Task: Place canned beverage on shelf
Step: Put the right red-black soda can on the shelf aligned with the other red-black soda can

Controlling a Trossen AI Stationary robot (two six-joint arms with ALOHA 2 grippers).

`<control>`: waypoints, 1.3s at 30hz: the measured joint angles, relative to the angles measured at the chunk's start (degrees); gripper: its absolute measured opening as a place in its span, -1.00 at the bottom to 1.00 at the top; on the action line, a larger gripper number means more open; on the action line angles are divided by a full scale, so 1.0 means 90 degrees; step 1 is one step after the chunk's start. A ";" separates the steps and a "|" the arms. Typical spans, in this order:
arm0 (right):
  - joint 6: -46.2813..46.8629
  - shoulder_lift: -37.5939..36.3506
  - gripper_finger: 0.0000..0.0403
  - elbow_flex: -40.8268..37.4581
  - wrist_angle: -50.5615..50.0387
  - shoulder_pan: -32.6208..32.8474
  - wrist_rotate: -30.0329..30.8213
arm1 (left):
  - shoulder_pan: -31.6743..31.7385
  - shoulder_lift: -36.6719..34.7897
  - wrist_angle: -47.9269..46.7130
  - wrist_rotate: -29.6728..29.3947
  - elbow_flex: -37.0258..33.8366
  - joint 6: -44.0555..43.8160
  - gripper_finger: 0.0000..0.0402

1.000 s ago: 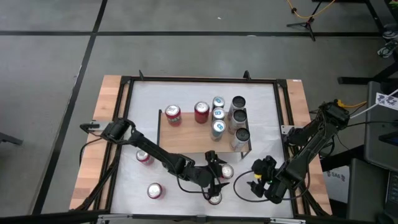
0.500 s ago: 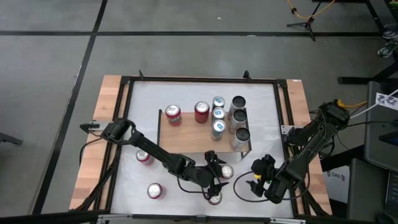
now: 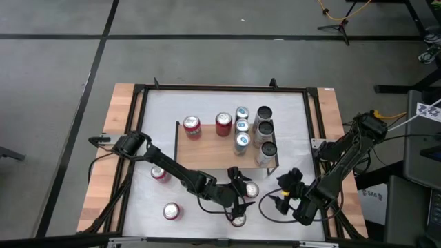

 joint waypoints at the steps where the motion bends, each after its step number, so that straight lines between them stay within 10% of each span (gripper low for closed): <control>1: 0.0002 0.0000 0.95 0.0000 0.0001 0.0000 0.0106 | 0.0000 0.0001 0.0032 0.0003 0.0000 0.0005 0.97; 39: -0.0333 0.0838 0.95 0.0000 0.1061 -0.0427 0.1441 | -0.0089 -0.0066 -0.0035 -0.0345 0.0141 -0.0164 0.97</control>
